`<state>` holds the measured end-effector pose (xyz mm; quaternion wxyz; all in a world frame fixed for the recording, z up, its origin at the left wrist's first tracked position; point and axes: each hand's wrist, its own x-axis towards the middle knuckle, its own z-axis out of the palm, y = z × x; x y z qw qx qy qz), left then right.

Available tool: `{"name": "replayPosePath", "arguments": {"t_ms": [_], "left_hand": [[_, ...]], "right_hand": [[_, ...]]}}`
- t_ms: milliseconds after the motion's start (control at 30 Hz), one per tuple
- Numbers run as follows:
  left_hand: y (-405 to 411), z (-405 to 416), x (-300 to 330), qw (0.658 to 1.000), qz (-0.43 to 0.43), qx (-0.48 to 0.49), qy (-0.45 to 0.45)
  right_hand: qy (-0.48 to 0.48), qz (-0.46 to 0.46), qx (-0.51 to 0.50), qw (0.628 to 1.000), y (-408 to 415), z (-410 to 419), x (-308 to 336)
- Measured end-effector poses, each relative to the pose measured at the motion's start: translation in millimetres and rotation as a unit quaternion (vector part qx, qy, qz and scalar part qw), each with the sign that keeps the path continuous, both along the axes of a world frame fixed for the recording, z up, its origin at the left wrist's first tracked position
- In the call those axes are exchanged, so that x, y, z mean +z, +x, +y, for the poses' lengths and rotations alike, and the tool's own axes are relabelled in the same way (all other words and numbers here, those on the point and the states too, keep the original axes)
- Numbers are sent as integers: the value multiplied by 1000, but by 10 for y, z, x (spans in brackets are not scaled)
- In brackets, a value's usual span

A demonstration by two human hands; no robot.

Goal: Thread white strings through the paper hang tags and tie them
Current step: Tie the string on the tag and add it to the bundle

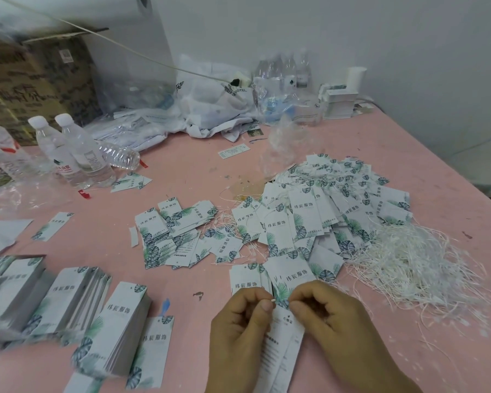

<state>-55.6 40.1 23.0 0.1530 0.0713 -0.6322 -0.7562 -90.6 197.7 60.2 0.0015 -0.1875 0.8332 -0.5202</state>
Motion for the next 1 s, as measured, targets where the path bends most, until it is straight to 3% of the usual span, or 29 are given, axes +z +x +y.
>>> {"name": "replayPosePath", "arguments": {"t_ms": [133,333,733,1000], "left_hand": [[31,46,26,1000,10,-1,-29],[33,67,32,999,3,11,-48],[27,76,10,999,-7,-11,-35],[31,87,26,999,-13,16,-41]], "right_hand": [[-137,-127,16,982,-6,-20,14],[-226,-162,-8,960,20,-93,-11],[-229,-126,-40,965,102,-168,5],[-128,29,-51,990,112,-200,-6]]}}
